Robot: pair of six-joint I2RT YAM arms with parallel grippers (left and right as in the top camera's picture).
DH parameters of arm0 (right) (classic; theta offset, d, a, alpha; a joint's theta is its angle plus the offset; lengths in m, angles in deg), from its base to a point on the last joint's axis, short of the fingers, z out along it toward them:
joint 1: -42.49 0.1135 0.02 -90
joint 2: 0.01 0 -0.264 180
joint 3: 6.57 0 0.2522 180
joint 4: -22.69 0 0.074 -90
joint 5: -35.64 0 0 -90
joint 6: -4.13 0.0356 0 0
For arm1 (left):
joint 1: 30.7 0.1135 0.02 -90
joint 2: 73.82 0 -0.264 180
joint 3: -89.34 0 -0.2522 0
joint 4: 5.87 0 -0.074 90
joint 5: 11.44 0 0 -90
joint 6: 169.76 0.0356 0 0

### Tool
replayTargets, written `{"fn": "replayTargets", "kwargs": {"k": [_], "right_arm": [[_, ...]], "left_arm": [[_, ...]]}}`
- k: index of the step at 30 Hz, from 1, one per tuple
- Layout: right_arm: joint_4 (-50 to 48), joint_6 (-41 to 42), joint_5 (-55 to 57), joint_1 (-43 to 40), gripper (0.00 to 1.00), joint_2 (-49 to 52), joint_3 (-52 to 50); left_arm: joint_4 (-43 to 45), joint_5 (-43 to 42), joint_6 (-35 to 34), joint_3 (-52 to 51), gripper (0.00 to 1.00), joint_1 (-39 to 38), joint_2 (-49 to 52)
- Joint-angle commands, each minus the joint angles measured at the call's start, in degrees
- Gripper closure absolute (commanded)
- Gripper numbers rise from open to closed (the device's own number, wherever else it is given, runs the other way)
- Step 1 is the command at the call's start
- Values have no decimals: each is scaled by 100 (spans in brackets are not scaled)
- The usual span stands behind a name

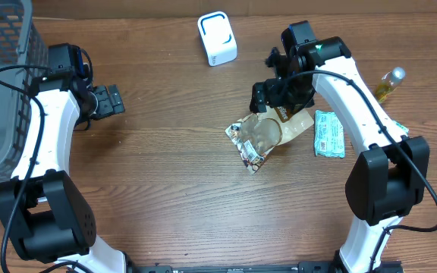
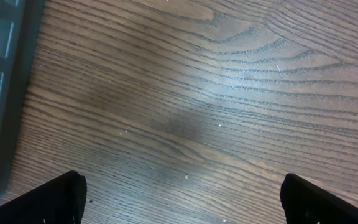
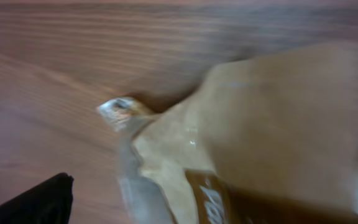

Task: Scan the item barcode
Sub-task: 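Carry the snack bag right and lower it onto the table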

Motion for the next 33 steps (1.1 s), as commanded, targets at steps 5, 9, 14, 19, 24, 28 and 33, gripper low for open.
{"fn": "replayTargets", "kwargs": {"k": [5,9,14,19,24,28,33], "right_arm": [[-673,1652,2081,-2,0,26,-151],[-1036,1991,1958,85,0,26,-494],[-1493,2004,-9,304,0,28,-931],[-1945,2151,-881,597,10,33,-1357],[-2592,2651,-859,973,16,33,-1755],[-2732,2959,-608,1224,20,33,-1974],[-2225,3075,-2,1322,22,33,-2046]], "left_arm": [[9,46,-101,50,0,-7,-2],[9,46,-101,50,0,-7,-2],[9,46,-101,50,1,-7,-2],[9,48,-101,50,0,-7,-2],[9,46,-101,50,0,-7,-2],[9,46,-101,50,1,-7,-2],[9,46,-101,50,0,-7,-2]]}}
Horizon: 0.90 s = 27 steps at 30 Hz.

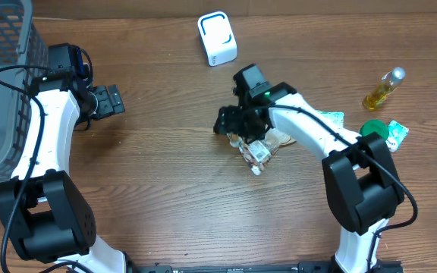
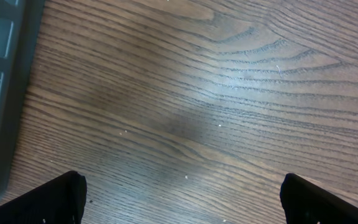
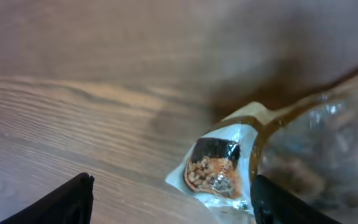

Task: Scan the item barcode
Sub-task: 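Carry the snack bag right and lower it onto the table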

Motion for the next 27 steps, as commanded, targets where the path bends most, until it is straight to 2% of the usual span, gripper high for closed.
{"fn": "replayTargets", "kwargs": {"k": [1,7,14,20,25,27], "right_arm": [[339,221,584,-15,22,17,-79],[1211,190,1178,-138,21,17,-79],[1888,-1128,1285,-302,20,17,-76],[2238,-1161,2072,-372,14,17,-72],[2236,-1156,1370,-361,12,17,76],[2205,-1154,1115,-361,9,17,136]], "left_arm": [[11,48,-101,50,1,-7,-2],[11,48,-101,50,1,-7,-2],[11,48,-101,50,0,-7,-2],[11,48,-101,50,1,-7,-2],[11,48,-101,50,0,-7,-2],[11,48,-101,50,0,-7,-2]]}}
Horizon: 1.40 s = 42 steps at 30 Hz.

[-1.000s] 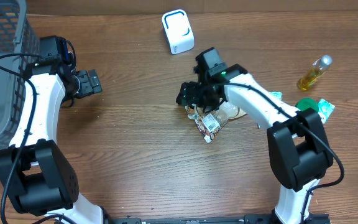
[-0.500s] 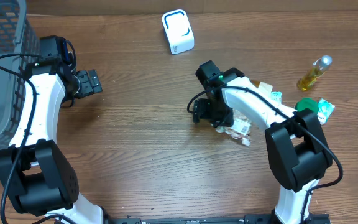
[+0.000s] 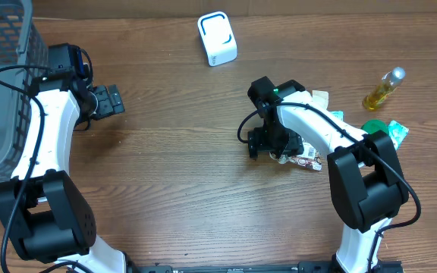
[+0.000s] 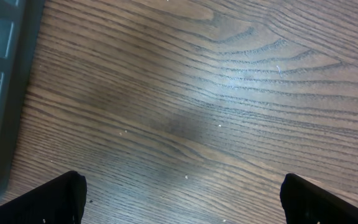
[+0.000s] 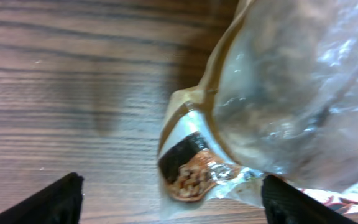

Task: Scan the item barcode
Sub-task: 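Carry the snack bag right and lower it onto the table, then open the right gripper to release the snack bag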

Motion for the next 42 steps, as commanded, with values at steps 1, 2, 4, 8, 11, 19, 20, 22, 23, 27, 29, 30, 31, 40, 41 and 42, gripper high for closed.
{"fn": "replayTargets", "kwargs": {"k": [1,2,4,8,11,19,20,22,23,27,29,30,31,40,41,42], "right_arm": [[-94,-50,-413,-26,7,17,186],[-149,-48,-415,-26,4,17,192],[-225,-48,-415,-26,0,17,192],[-197,-13,-420,-26,0,17,192],[-96,13,-415,-26,0,15,205],[273,15,-120,-26,0,-31,752],[293,17,-22,-26,0,-42,828],[264,13,42,-26,0,-50,920],[216,13,42,-26,0,-50,925],[114,11,39,-26,0,-48,925],[116,11,37,-26,0,-48,925],[116,11,37,-26,0,-48,925],[105,11,37,-26,0,-48,925],[-363,11,37,-26,0,-48,925],[-439,11,37,-26,0,-48,925],[-531,11,37,-26,0,-48,925]], "left_arm": [[9,48,-101,50,0,-7,-2],[9,48,-101,50,0,-7,-2],[9,48,-101,50,1,-7,-2],[9,48,-101,50,0,-7,-2],[9,48,-101,50,0,-7,-2],[9,48,-101,50,0,-7,-2],[9,48,-101,50,0,-7,-2],[9,48,-101,50,0,-7,-2],[9,48,-101,50,0,-7,-2],[9,48,-101,50,0,-7,-2],[9,48,-101,50,1,-7,-2],[9,48,-101,50,1,-7,-2],[9,50,-101,50,0,-7,-2],[9,48,-101,50,0,-7,-2],[9,48,-101,50,0,-7,-2],[9,48,-101,50,0,-7,-2]]}}
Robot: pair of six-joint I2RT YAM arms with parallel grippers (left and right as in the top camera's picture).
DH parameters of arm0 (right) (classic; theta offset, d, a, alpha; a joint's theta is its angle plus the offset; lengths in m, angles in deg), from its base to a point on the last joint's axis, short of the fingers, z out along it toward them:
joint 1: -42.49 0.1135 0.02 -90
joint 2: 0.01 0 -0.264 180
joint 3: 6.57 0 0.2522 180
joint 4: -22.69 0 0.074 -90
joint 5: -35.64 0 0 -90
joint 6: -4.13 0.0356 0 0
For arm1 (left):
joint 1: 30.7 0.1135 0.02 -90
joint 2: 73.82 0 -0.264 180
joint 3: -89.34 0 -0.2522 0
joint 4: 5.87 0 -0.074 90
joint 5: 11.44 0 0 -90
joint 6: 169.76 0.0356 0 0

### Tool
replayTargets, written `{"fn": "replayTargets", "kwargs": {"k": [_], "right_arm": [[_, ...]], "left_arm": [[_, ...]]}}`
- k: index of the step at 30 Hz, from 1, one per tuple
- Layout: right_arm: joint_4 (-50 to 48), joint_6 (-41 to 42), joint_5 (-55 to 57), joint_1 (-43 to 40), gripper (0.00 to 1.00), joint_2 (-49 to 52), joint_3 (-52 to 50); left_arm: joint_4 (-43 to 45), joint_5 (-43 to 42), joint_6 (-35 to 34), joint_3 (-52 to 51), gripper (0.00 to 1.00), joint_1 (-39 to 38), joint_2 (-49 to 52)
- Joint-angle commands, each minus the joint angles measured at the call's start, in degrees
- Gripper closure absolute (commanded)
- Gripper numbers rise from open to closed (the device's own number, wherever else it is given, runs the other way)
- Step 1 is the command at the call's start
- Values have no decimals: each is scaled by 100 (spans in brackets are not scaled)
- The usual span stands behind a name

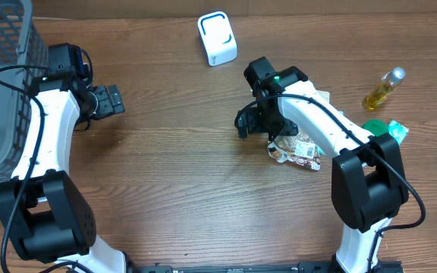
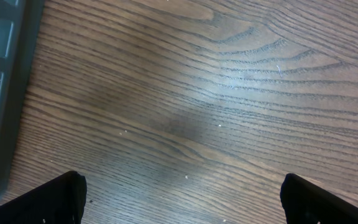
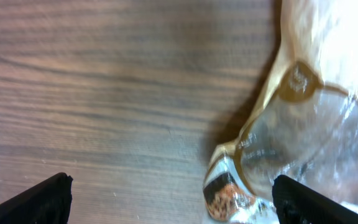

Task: Scan the item barcode
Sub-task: 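Open the right gripper to release the snack bag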

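Note:
The snack bag (image 1: 296,147) lies right of the table's middle, printed side up, with a white label showing. In the right wrist view its clear window and brown edge (image 3: 303,124) fill the right side. My right gripper (image 1: 251,122) hovers at the bag's left end, open; a bag corner lies near the right finger (image 3: 309,199) and nothing is clamped. The white scanner (image 1: 217,38) stands at the back centre. My left gripper (image 1: 109,100) is open at the far left over bare wood (image 2: 185,124).
A grey basket fills the left edge, its wall showing in the left wrist view. An oil bottle (image 1: 385,85), a green lid (image 1: 376,129) and a green packet (image 1: 326,100) sit behind and to the right of the bag.
My right gripper has moved a little towards the back and left, off the bag's near-left end. The bag has barely shifted. The left arm has not moved.
The bag first lay window up at the centre, my right gripper over its far right end. Then the gripper was at the bag's left corner. Later the bag lay further right, printed side up. The gripper now hovers open beside it.

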Motion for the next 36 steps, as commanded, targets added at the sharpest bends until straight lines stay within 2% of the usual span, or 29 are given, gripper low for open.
{"fn": "replayTargets", "kwargs": {"k": [1,11,29,36], "right_arm": [[-243,17,59,-28,0,-48,118],[-931,17,59,-28,0,-48,118],[-1058,17,59,-26,0,-17,120],[-1038,17,59,151,0,-17,756]], "left_arm": [[11,48,-101,50,0,-7,-2],[11,48,-101,50,0,-9,-2],[9,50,-101,50,1,-7,-2],[9,50,-101,50,0,-7,-2]]}}
